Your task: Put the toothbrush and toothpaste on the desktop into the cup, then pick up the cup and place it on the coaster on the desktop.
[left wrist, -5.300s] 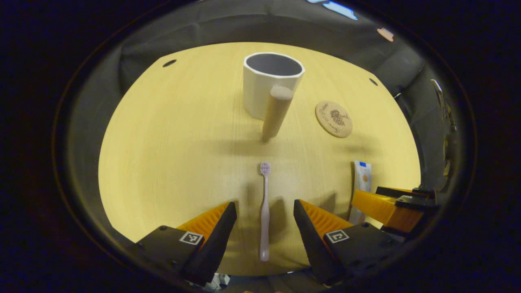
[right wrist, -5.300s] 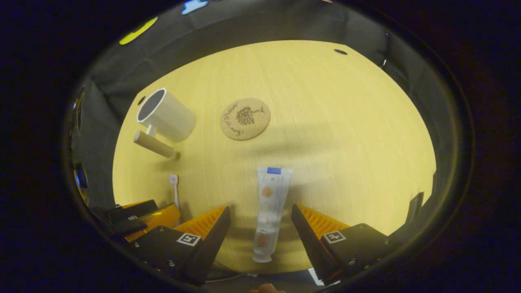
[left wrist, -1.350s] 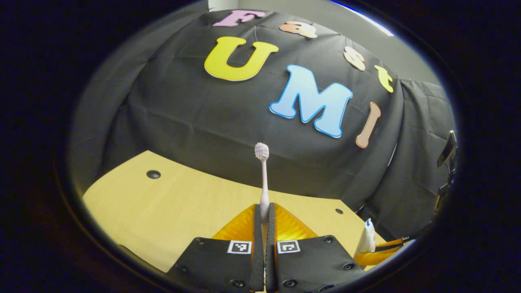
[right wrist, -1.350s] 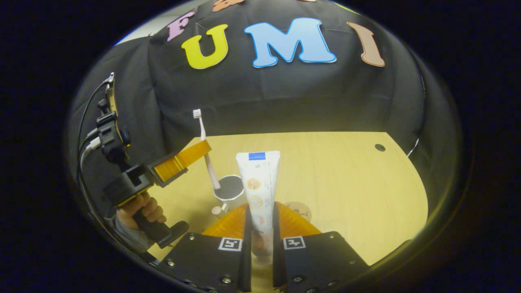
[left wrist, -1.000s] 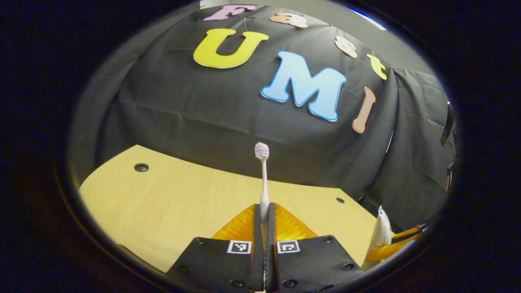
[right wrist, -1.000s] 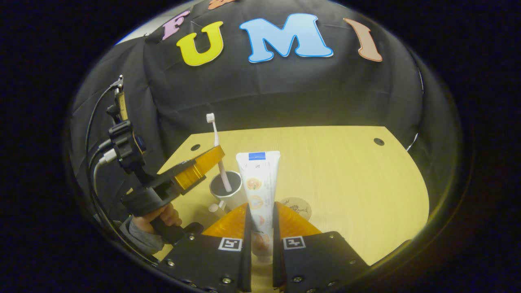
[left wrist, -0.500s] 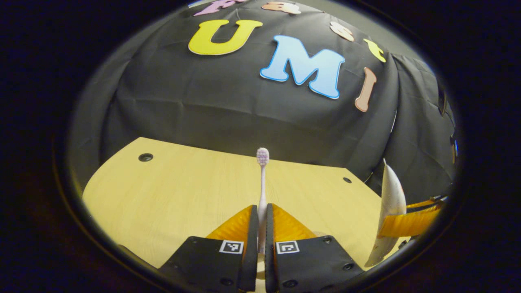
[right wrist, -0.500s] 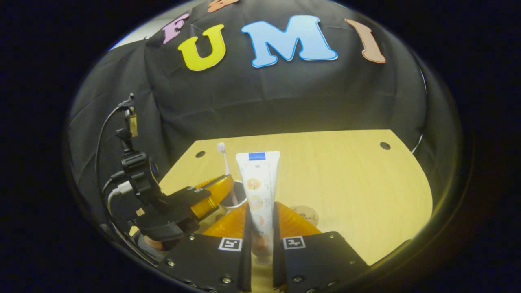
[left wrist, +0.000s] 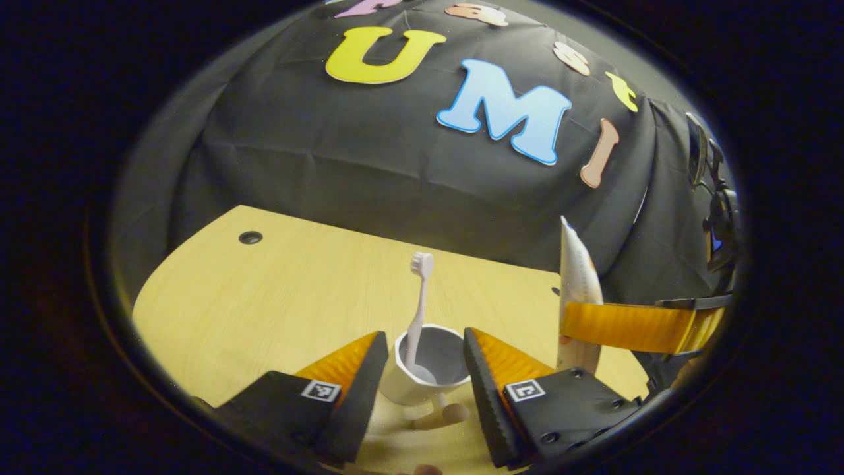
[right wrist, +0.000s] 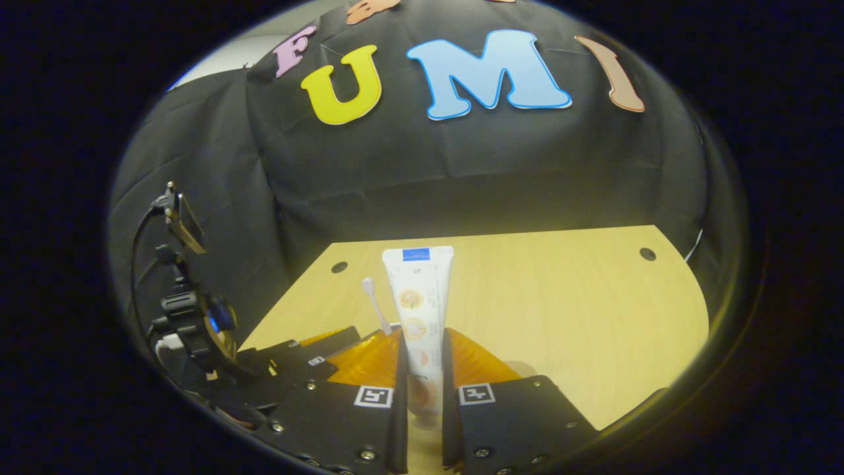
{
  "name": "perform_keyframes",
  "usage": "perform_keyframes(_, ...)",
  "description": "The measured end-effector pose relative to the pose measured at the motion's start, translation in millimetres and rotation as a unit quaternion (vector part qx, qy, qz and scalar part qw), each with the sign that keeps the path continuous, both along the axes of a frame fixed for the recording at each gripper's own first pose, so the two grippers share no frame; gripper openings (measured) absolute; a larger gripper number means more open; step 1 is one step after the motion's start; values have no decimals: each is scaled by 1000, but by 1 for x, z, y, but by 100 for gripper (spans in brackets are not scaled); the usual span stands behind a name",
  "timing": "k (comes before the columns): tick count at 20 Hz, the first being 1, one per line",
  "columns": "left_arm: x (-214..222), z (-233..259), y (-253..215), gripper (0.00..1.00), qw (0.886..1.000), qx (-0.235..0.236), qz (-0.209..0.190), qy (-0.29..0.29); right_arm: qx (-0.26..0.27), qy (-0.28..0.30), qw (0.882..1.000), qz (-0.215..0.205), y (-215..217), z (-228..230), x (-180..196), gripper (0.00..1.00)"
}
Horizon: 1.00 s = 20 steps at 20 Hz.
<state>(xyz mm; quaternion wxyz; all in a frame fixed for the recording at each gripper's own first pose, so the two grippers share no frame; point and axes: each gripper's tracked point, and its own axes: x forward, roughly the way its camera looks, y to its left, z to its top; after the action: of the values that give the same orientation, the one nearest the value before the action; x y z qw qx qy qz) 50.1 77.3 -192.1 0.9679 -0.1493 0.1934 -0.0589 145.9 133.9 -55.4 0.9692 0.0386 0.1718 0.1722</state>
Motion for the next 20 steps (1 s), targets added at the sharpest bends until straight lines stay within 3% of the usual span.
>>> perform_keyframes(1,-3,3,3,84,1000,-7,6,0,1,-5,1000,3,3,1,6,22)
perform_keyframes(2,-8,5,7,85,1000,-13,13,-1,4,-10,1000,6,7,3,10,22)
perform_keyframes(11,-46,8,33,86,999,-21,44,18,29,-61,997,34,51,13,50,21)
perform_keyframes(20,-65,3,57,86,998,-13,56,31,3,-63,998,14,66,-20,75,22)
